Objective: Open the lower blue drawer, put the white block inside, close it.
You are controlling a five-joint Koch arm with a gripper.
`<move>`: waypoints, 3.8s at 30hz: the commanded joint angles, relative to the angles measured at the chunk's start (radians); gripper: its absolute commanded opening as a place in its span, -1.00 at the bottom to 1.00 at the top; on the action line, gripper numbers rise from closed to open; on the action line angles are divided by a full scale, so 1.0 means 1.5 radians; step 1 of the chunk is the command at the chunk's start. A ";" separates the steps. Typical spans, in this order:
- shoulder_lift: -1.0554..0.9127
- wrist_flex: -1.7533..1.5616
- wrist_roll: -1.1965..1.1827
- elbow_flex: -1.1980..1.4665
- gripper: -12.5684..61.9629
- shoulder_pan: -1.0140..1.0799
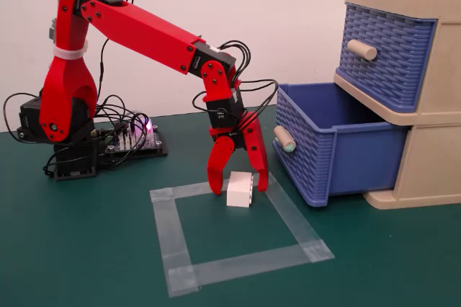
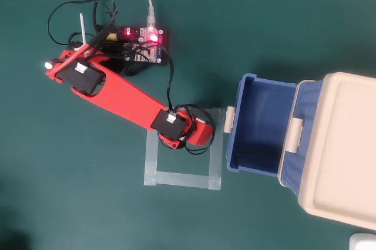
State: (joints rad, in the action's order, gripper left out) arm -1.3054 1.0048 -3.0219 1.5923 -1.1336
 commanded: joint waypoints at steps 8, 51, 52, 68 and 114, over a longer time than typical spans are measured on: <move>-0.119 0.233 -0.027 -0.088 -0.88 -0.002; 0.063 0.583 -0.069 -0.587 0.24 -0.116; 0.083 0.560 -0.069 -0.594 0.23 -0.116; 0.322 0.224 -0.073 -1.015 0.25 -0.148; -0.697 0.422 1.223 0.610 0.26 0.931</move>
State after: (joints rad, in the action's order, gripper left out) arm -2.3086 1.5018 -1.1873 2.4820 0.2592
